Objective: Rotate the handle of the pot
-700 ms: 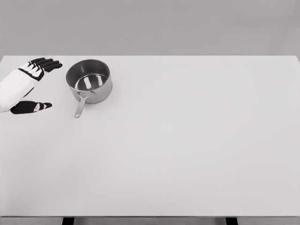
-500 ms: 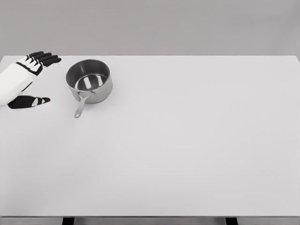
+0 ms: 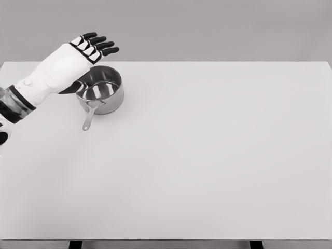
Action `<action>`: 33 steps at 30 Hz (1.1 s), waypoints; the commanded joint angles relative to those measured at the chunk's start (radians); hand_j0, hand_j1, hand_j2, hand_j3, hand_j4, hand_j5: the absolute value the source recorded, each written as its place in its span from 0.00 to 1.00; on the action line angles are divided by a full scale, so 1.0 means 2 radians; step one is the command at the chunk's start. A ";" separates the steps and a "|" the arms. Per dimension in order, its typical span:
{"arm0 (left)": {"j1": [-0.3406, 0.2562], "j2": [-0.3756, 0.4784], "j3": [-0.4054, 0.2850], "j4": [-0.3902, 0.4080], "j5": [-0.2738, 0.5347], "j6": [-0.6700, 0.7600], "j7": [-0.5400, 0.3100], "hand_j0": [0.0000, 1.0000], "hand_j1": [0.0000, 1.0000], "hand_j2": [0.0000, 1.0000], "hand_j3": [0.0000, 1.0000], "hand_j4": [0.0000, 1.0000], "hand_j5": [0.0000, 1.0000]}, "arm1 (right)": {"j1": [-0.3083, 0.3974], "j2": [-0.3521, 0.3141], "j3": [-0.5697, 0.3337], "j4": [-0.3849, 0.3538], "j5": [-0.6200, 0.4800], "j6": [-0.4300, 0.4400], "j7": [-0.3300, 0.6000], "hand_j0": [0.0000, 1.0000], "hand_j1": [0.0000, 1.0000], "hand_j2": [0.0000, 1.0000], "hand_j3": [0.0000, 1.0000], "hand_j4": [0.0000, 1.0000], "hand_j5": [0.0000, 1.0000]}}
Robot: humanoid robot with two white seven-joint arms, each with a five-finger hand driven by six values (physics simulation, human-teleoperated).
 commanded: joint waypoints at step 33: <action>0.005 0.043 -0.138 0.038 -0.080 0.001 -0.001 1.00 1.00 1.00 1.00 1.00 1.00 | 0.000 0.000 0.000 0.000 0.000 0.000 0.000 1.00 1.00 1.00 1.00 1.00 1.00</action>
